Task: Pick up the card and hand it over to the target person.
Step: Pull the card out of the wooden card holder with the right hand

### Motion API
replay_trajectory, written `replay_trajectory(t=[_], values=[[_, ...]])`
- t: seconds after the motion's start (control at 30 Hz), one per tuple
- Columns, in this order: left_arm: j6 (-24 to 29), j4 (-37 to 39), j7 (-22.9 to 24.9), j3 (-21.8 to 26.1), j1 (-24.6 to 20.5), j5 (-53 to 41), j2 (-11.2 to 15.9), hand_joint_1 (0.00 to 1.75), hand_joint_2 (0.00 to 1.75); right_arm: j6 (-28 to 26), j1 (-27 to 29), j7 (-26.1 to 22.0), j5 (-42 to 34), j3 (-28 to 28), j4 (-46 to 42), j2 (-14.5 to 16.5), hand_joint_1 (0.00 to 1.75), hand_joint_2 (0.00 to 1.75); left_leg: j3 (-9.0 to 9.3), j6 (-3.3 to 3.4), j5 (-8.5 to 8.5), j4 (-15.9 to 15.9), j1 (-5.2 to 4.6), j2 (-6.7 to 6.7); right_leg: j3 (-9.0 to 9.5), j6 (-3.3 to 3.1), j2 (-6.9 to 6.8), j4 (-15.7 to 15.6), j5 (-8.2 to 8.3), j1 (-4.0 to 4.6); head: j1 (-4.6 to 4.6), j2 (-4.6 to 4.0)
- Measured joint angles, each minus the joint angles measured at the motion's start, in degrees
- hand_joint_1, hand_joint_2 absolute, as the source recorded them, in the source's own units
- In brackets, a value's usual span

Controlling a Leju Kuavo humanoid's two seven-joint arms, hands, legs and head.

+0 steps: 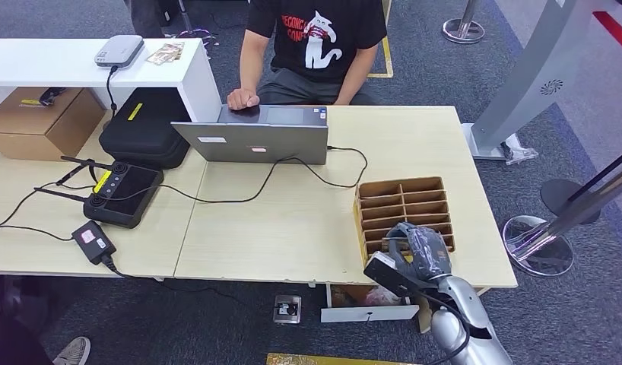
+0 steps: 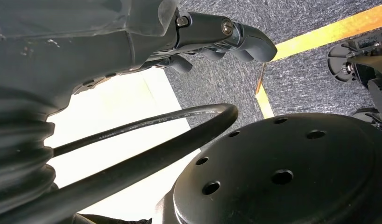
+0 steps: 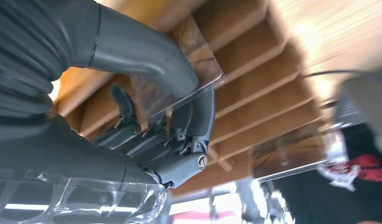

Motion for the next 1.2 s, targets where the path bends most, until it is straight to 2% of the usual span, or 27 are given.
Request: replay_trajectory(t=[0.23, 0.5, 0.73, 0.93, 1.2], values=[[0.1, -0.4, 0.2, 0.0, -0.2, -1.1, 0.2, 0.0, 1.75, -0.2, 1.9, -0.7, -1.2, -2.1, -3.2, -0.1, 1.74, 1.75, -0.02, -0.01, -0.02, 0.0, -0.01, -0.05, -0.02, 0.0, -0.05, 0.0, -0.04, -0.01, 0.0, 0.0], [0.2, -1.1, 0.1, 0.0, -0.1, -1.9, 0.5, 0.0, 1.75, -1.9, 1.9, -3.8, -3.1, -4.2, -5.4, 1.1, 1.72, 1.75, -0.05, -0.01, -0.02, 0.0, -0.02, 0.01, -0.07, 0.0, 0.02, 0.1, -0.02, -0.02, 0.0, 0.0], [0.2, -0.9, -0.1, 0.0, 0.0, -1.7, 0.3, 0.0, 1.75, -7.4, 0.0, -7.2, -6.0, -4.8, -6.1, 1.9, 1.72, 1.75, -0.07, -0.01, -0.02, 0.1, -0.03, 0.08, -0.12, 0.0, 0.09, 0.1, -0.01, -0.03, 0.0, 0.0], [0.3, -0.9, -0.3, 0.0, -0.1, -1.8, 0.4, 0.0, 1.75, -12.3, -0.2, -9.5, -8.8, -4.3, -8.3, 1.4, 1.74, 1.75, -0.09, -0.01, -0.02, 0.1, -0.03, 0.08, -0.14, 0.0, 0.09, 0.1, -0.02, -0.04, 0.0, 0.0], [0.3, -0.8, -0.5, 0.0, 0.0, -1.6, 0.5, 0.0, 1.75, -13.9, -0.8, -10.7, -10.7, -2.2, -9.4, 1.2, 1.75, 1.75, -0.08, -0.02, -0.02, 0.1, -0.02, 0.11, -0.14, 0.0, 0.12, 0.1, 0.0, -0.03, 0.0, 0.0]])
